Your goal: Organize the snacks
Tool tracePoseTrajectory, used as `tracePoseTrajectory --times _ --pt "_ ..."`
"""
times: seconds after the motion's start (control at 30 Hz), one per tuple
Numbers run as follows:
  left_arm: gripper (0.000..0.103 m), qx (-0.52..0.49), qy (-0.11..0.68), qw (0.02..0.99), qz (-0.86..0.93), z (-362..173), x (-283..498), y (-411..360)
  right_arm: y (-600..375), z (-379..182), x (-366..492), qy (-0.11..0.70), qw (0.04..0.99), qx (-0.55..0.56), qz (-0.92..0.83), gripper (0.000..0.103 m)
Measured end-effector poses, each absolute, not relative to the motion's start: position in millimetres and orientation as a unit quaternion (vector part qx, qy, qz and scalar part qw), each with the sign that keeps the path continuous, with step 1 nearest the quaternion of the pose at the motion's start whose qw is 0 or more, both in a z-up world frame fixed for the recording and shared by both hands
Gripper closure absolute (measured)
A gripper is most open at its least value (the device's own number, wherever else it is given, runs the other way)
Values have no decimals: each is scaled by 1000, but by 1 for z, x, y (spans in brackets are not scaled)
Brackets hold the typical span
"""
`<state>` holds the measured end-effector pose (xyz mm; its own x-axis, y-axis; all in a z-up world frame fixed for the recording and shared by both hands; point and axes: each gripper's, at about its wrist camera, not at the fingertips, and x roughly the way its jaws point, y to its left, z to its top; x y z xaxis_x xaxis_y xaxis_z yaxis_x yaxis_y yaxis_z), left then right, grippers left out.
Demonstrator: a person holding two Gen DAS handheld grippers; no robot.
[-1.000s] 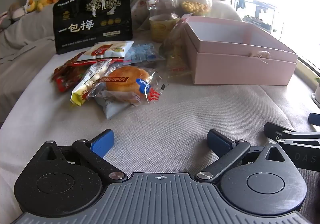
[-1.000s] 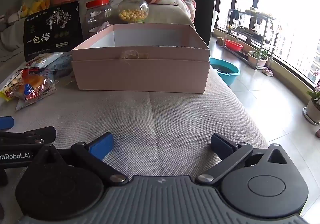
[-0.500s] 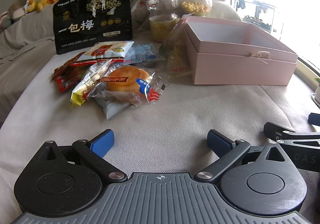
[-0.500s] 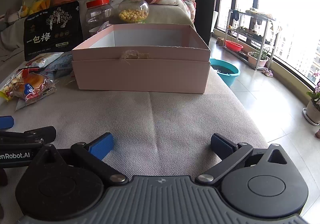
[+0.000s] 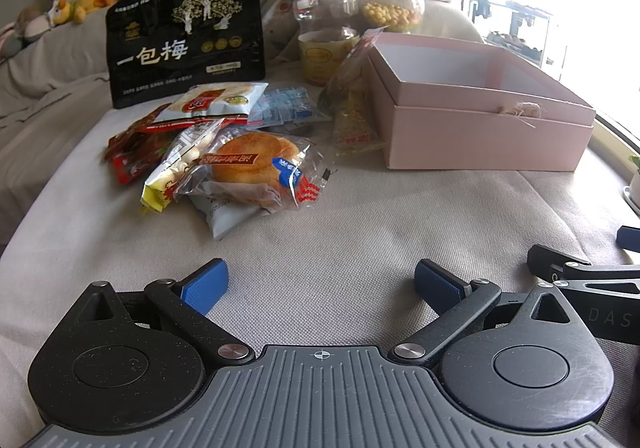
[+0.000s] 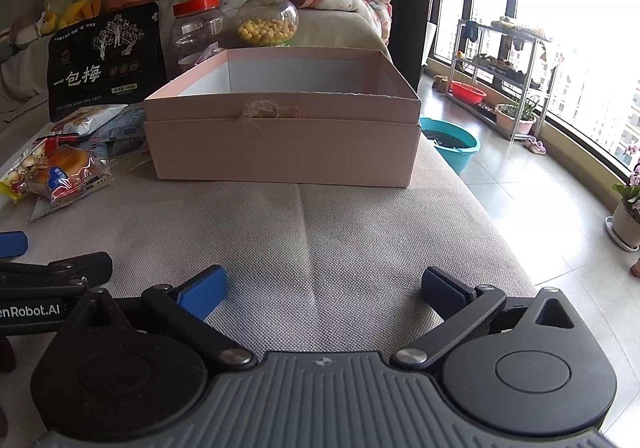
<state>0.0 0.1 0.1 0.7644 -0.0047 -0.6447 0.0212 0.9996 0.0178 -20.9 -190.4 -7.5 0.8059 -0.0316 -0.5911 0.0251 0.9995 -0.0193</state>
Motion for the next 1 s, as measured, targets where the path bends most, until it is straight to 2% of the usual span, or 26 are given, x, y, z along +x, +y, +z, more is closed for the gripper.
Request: tracePoseTrajectory --times 1.0 --pt "0 6 340 940 -7 2 -3 3 -192 -6 -20 315 949 -4 -12 0"
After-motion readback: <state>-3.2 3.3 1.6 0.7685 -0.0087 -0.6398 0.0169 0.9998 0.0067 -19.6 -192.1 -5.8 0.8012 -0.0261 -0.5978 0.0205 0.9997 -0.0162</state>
